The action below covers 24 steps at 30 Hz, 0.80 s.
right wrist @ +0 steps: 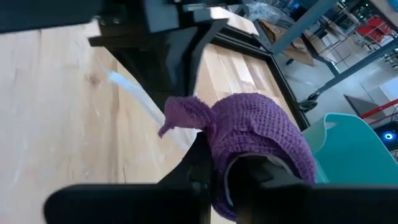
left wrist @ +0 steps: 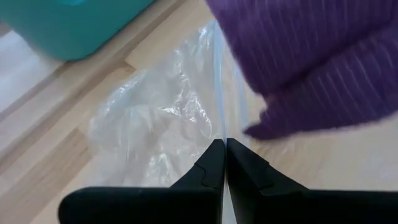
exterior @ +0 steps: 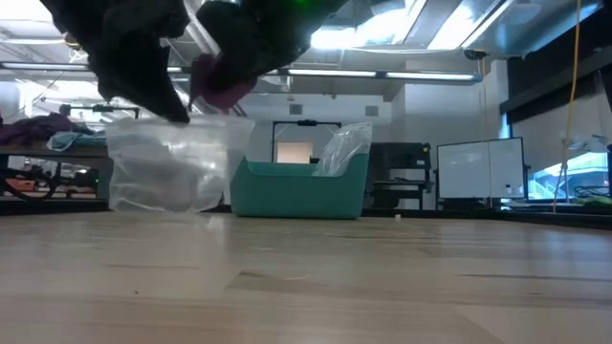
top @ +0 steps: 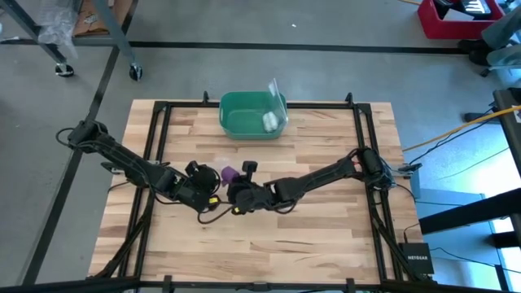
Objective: Roll bandage
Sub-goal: Put the violet bandage into the zip bag
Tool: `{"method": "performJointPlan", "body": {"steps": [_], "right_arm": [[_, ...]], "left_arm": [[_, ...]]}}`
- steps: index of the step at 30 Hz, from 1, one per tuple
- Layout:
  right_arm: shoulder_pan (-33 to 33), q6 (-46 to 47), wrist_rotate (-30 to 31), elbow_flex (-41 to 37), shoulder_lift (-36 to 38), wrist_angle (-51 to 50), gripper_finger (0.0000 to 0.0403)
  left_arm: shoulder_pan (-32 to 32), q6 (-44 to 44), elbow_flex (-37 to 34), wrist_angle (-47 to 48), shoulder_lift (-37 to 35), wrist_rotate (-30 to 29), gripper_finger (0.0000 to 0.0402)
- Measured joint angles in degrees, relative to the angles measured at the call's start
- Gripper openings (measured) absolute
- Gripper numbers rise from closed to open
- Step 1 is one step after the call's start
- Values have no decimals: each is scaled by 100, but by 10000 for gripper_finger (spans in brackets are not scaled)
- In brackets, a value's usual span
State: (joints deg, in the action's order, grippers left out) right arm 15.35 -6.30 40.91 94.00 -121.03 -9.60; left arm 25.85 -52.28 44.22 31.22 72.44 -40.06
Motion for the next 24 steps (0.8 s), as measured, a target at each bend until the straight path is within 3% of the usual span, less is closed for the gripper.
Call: {"method": "performJointPlan", "body": {"steps": [7,14,24], "right_arm": [[0,12,4,4,-76,113,30],[83,165,-24,-2,-98,59,30],[35,301,-157,-2,-340,153,30]], "left_arm": [[7,-76,247,7,2,-74,5],[7,-456,472,713,2,-235,5],[38,-425,663,706,4,-277,5]]}}
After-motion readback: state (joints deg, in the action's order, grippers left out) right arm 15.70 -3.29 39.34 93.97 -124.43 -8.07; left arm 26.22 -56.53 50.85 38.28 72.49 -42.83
